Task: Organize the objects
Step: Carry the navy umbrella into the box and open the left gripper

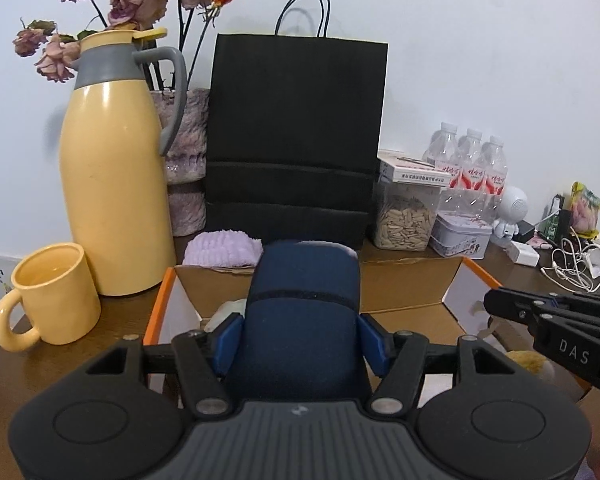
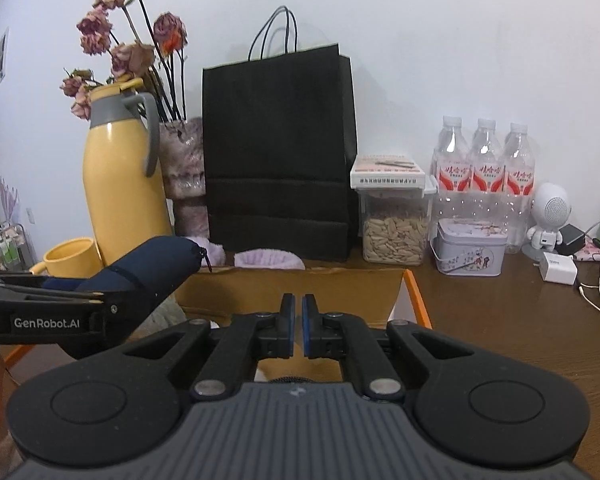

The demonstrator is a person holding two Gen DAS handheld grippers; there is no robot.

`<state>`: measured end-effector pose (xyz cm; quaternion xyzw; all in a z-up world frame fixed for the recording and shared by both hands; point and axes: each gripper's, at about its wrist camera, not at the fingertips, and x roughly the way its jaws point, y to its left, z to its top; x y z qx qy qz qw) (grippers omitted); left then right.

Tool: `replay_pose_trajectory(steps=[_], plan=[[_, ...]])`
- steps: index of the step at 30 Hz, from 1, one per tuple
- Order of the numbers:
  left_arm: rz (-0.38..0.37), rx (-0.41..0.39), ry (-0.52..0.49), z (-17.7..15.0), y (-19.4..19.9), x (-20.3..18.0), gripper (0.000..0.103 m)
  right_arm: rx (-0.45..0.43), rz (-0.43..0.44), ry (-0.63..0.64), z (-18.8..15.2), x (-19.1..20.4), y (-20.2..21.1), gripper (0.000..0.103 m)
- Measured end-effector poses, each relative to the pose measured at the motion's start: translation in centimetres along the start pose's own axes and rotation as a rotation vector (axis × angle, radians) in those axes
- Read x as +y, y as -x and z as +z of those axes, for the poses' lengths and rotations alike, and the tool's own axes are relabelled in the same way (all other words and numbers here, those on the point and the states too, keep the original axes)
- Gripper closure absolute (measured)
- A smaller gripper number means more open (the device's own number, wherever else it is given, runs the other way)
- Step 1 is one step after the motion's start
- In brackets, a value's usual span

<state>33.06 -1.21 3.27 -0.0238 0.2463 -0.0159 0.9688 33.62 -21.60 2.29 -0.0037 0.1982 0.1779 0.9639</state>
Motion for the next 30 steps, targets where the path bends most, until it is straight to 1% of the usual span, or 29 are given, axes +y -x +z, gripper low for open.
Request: replay_pose_trajectory(steps=[1,2,3,4,5,6,7,8,9,10,22,30], plan=[[0.003,-0.003,-0.001,0.0,0.0,0.1,0.038,0.01,-0.003,0.0,-0.1,-0.1,-0.2,0.097],[0.008,-0.012,-0.002,0.0,0.0,0.1,0.034,0.015,-0.007,-0.003,-0.2,-0.2,-0.3,0.097],[0.021,-0.025,0.002,0.0,0.2,0.2,0.027,0.024,-0.012,-0.008,-0.3,-0.3,-0.4,0.093],[0.038,-0.042,0.009,0.0,0.5,0.3,0.01,0.032,-0.02,-0.012,-0.3,-0.4,-0.5,0.08],[0.05,-0.063,0.015,0.0,0.7,0.4,0.0,0.039,-0.029,-0.017,-0.4,-0.5,-0.5,0.067],[0.057,-0.091,0.019,0.0,1.1,0.6,0.0,0.038,-0.036,-0.022,-0.5,-0.6,-0.4,0.039],[0.06,-0.103,0.019,0.0,1.3,0.6,0.0,0.034,-0.039,-0.022,-0.5,-0.6,-0.3,0.023],[0.061,-0.107,0.018,0.1,1.4,0.7,0.0,0.031,-0.043,-0.019,-0.6,-0.6,-0.2,0.019],[0.06,-0.107,0.018,0.1,1.4,0.7,0.0,0.028,-0.051,-0.017,-0.6,-0.5,-0.1,0.012],[0.06,-0.104,0.019,0.1,1.4,0.7,0.0,0.024,-0.055,-0.017,-0.6,-0.5,-0.1,0.001],[0.067,-0.094,0.005,0.1,1.5,0.6,0.0,0.003,-0.059,-0.002,-0.4,0.2,0.7,0.0],[0.074,-0.108,-0.008,-0.5,2.7,0.6,0.0,-0.016,-0.07,0.018,-0.7,1.0,2.0,0.0]])
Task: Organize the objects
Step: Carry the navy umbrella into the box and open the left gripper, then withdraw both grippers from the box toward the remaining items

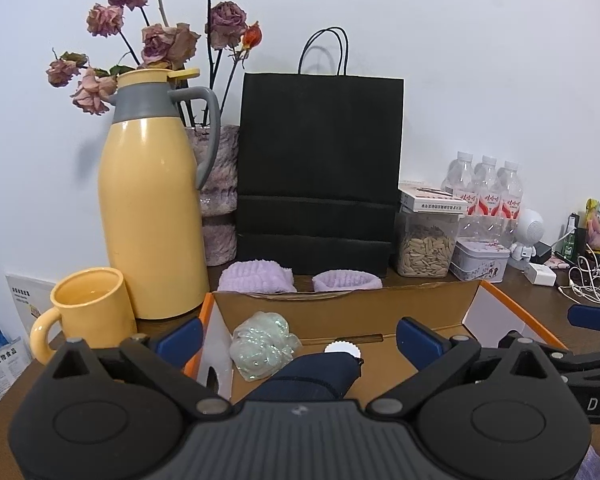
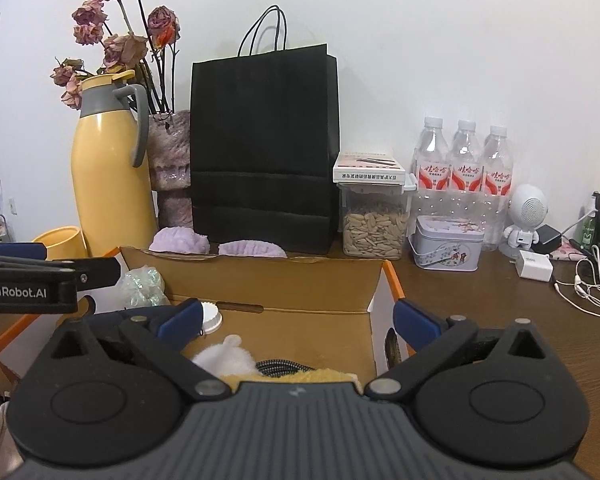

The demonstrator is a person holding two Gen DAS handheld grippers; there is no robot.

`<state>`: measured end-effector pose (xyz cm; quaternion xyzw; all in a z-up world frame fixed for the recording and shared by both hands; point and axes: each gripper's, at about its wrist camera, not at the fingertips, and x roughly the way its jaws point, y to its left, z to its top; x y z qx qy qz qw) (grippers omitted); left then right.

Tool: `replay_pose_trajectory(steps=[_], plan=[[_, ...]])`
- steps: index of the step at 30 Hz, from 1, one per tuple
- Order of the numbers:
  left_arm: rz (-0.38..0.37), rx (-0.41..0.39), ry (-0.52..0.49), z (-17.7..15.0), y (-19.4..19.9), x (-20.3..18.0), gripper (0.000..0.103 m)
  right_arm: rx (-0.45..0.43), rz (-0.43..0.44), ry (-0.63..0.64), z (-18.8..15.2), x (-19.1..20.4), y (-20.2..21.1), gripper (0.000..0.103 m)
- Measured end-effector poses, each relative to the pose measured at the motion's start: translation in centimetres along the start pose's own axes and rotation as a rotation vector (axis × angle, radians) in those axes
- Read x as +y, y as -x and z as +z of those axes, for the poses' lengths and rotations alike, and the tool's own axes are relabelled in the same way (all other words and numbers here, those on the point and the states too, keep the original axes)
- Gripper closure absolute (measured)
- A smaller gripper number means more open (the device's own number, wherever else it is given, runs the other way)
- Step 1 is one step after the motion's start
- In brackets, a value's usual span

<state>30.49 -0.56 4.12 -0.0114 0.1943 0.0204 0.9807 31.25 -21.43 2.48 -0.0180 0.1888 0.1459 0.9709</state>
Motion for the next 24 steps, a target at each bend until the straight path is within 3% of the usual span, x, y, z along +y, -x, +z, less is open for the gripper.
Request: replay_pose_trajectory(steps=[10,24], plan=[[-0.025,-0.017,-0.021,-0.9,2.6,-0.2,0.0,-0.014,-0.019,0.026,-1.3,0.8,2.9,0.0],[-0.051,0.035,-0.009,-3.4,6.3,0.8,0.0,0.019,-0.031,0.036,-4.2,1.5,6.5,0.0]])
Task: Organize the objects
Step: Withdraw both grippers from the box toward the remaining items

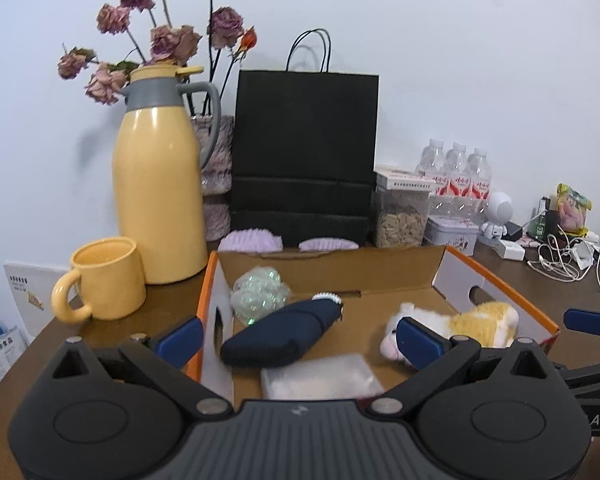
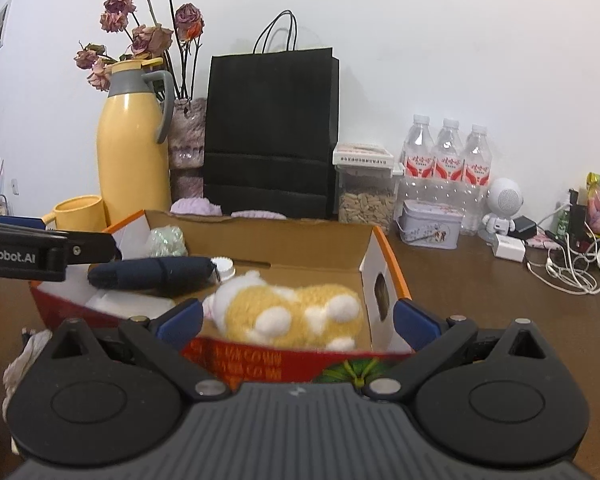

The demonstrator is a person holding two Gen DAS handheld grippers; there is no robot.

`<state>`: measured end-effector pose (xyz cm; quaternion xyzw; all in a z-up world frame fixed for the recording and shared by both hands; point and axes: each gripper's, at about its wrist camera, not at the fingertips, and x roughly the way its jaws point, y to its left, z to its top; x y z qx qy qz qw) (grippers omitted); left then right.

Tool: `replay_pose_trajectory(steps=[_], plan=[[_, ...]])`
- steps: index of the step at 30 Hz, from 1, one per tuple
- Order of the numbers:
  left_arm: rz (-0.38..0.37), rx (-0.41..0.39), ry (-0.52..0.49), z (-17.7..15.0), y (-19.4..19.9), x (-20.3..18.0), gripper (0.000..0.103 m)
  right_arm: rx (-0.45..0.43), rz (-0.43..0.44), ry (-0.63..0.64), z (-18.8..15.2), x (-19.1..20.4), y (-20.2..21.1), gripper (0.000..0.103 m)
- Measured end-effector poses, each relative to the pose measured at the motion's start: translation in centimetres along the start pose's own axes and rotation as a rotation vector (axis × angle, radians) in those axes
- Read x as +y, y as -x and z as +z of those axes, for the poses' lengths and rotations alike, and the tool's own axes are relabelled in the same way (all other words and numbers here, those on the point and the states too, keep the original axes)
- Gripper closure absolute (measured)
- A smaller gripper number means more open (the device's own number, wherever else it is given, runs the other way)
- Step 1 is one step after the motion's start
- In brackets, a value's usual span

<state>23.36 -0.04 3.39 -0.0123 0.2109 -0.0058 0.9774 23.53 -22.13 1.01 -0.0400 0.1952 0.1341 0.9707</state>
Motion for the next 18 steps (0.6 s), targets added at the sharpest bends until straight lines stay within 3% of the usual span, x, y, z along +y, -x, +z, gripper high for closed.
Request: replay_pose_trajectory(steps=[18], plan=[[0.023,0.218,0.024,-5.2,1.2,3.5,0.0,0.189,-0.001,-0.005,-4.7,-1.0,1.2,0.0]])
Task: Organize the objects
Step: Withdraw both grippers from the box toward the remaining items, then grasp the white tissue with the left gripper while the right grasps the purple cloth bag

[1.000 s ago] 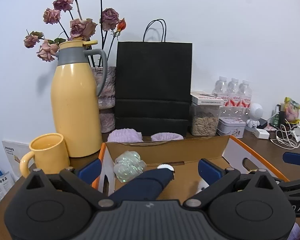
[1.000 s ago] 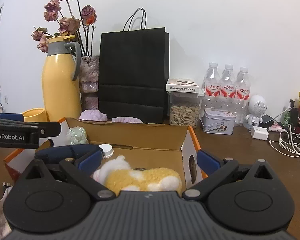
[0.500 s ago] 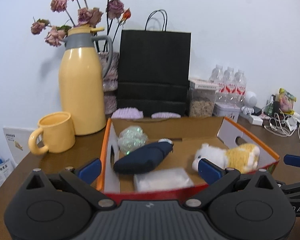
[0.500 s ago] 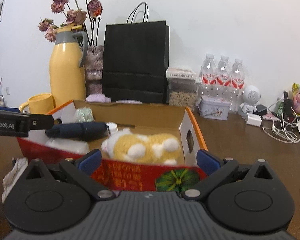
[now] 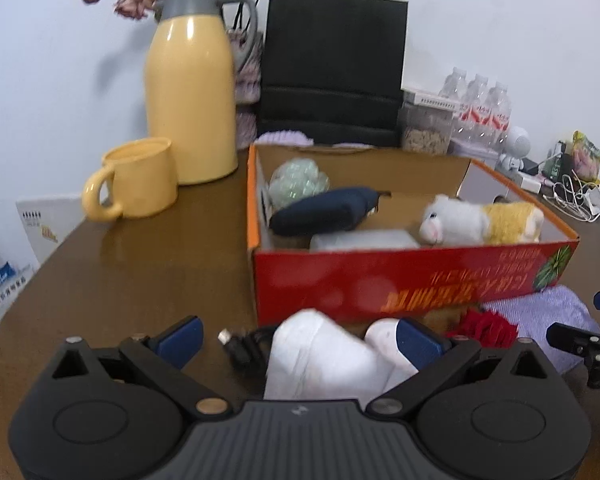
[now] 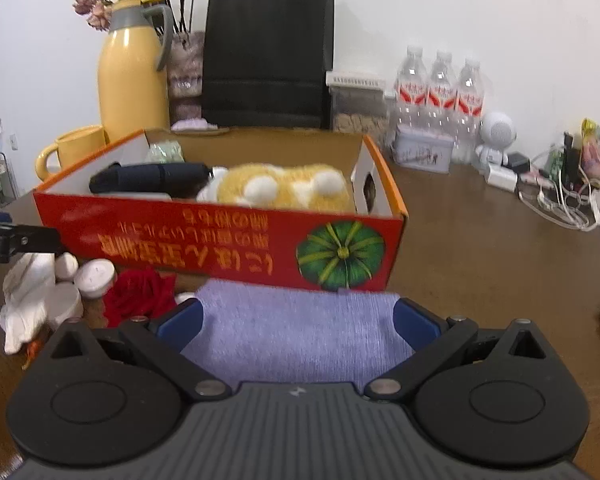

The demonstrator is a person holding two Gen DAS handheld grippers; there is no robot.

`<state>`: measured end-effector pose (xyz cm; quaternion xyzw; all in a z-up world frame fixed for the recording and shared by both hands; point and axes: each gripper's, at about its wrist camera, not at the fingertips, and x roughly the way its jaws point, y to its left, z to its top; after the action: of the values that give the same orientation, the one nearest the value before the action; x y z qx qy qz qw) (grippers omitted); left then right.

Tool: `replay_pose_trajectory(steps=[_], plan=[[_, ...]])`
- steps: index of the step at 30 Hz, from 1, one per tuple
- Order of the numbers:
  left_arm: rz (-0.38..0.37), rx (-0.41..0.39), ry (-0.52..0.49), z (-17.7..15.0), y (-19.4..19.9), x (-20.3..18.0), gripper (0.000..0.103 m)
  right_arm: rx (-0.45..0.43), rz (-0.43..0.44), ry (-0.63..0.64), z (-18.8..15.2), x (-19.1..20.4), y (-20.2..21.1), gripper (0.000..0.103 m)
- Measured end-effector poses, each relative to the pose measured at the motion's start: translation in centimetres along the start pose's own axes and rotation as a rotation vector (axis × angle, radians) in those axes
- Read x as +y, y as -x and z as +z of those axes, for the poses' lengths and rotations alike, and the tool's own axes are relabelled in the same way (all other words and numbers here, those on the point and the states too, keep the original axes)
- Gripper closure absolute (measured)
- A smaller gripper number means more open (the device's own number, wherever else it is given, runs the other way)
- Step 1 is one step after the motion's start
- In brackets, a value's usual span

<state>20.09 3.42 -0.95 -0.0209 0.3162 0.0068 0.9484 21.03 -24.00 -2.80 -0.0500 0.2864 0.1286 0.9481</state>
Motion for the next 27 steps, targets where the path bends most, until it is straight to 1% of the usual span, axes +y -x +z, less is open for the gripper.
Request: replay_pose_trajectory(steps=[6,9,16,19,21,24,25,26,27], plan=[[-0.005,0.024,-0.003,-1.0,0.1,0.3,0.0,0.062,0.024,-0.007,-0.7,-0.1,-0.6,0.0],[-0.013,0.047,0.007,-1.6,-0.3,0.5,0.0,0.102,0.02,-0.011,-1.0,-0.1,-1.4,0.0],[-0.046,0.05,0.056,-2.2,-0.4,1.1,0.0,0.104,0.018,-0.009,-1.3,0.2,-1.5,0.0],[-0.072,0.051,0.082,-2.6,-0.4,1.4,0.0,0.105,0.02,-0.009,-1.3,0.2,-1.5,0.0],[-0.08,0.041,0.081,-2.8,-0.2,1.4,0.002,0.105,0.021,-0.01,-1.3,0.1,-1.5,0.0],[-0.113,0.026,0.081,-3.1,0.3,1.2,0.017,0.105,0.025,-0.01,-1.2,-0.1,-1.4,0.0],[-0.132,0.021,0.083,-3.2,0.5,1.2,0.026,0.103,0.025,-0.01,-1.2,0.0,-1.4,0.002],[-0.146,0.018,0.088,-3.3,0.7,1.2,0.032,0.102,0.025,-0.01,-1.3,0.0,-1.3,0.002],[-0.157,0.015,0.092,-3.3,0.8,1.2,0.036,0.1,0.025,-0.008,-1.3,0.0,-1.2,0.004]])
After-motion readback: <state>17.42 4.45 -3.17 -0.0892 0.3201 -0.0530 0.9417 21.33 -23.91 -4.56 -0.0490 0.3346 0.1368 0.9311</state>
